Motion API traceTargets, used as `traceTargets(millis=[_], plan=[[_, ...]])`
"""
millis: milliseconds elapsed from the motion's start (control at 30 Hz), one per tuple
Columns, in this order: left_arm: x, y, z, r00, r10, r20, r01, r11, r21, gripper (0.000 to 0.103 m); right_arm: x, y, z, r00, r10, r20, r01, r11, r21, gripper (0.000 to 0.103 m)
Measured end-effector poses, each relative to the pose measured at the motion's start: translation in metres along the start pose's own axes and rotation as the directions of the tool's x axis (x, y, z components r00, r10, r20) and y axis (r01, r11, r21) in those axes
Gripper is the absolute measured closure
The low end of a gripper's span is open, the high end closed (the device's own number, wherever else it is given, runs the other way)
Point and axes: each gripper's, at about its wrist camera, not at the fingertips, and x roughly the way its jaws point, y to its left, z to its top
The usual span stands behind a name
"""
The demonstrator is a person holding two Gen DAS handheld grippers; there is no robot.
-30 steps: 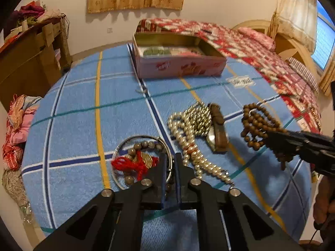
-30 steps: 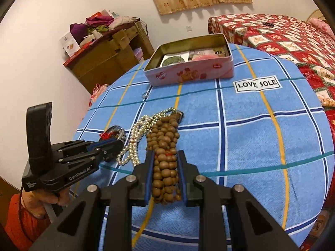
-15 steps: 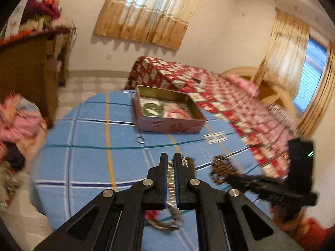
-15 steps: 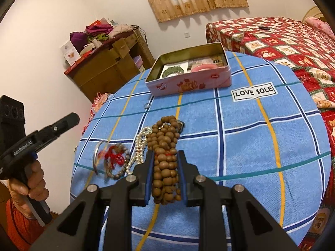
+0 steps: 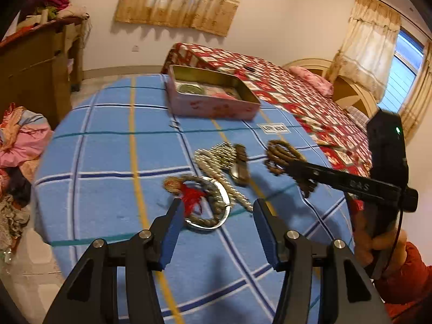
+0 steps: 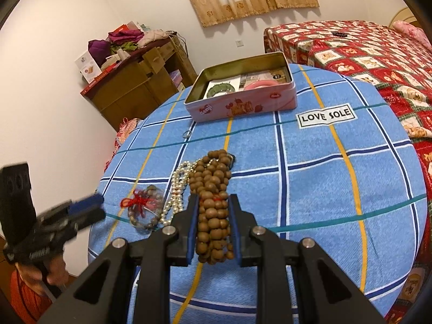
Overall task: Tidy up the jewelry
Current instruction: 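Grasp the silver bangle with the left tool while the right tool holds the bead bracelet, then carry both items into the pink tin and open both tools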
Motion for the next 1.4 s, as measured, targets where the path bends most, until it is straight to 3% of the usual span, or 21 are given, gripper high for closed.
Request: traceTargets(millis=[133,300,367,433,600,667,733,767,800,933,1100,1400], plan=[[0.019,-0.021,0.0,0.995,0.095,-0.018,-0.092,0.987,0.131,0.049,0.001,0.0,-0.001,1.0,0.003,-0.008,-0.003,1.0,0.005,0.078],[0.043,-0.028,0.008,0.996,0.074,-0.052,-0.067,0.989,0.128,0.051,-0.002,0.0,-0.001,1.0,-0.008,-0.002,0.008,1.0,-0.005,0.078],[0.054,-0.03,0.006,0.992,0.099,-0.082,-0.086,0.986,0.145,0.057,-0.001,-0.003,-0.001,1.0,-0.008,-0.005,0.008,1.0,0.006,0.078],[0.067,-0.03,0.002,0.985,0.113,-0.133,-0.093,0.984,0.15,0.073,0.0,-0.004,-0.002,1.0,-0.011,-0.009,0.011,1.0,0.009,0.078],[0.075,-0.035,0.001,0.983,0.126,-0.131,-0.096,0.972,0.216,0.073,0.002,-0.007,-0.002,1.0,-0.015,-0.015,0.015,1.0,0.018,0.078],[0.076,-0.031,0.004,0.985,0.111,-0.132,-0.083,0.976,0.201,0.077,0.002,-0.009,-0.002,1.0,-0.013,-0.016,0.013,1.0,0.026,0.078],[0.074,-0.02,0.007,0.987,0.096,-0.129,-0.077,0.987,0.144,0.091,0.001,-0.01,-0.002,1.0,-0.012,-0.014,0.012,0.999,0.03,0.078],[0.073,-0.016,0.007,0.988,0.084,-0.13,-0.068,0.99,0.121,0.092,0.0,-0.01,-0.001,1.0,-0.015,-0.012,0.015,0.999,0.03,0.078],[0.069,-0.011,0.008,0.991,0.059,-0.121,-0.049,0.995,0.085,0.098,-0.001,-0.011,-0.001,1.0,-0.016,-0.01,0.017,0.999,0.03,0.078],[0.035,0.001,0.019,0.997,-0.072,-0.008,0.072,0.997,-0.023,0.098,-0.002,-0.013,-0.001,1.0,-0.021,-0.006,0.022,0.999,0.036,0.078],[-0.001,0.013,0.033,0.974,-0.186,0.127,0.199,0.975,-0.096,0.098,-0.002,-0.013,-0.001,1.0,-0.014,-0.006,0.014,0.999,0.045,0.078],[-0.008,0.015,0.041,0.968,-0.174,0.181,0.196,0.974,-0.112,0.098,-0.008,-0.008,0.003,1.0,-0.013,0.02,0.012,0.999,0.035,0.078]])
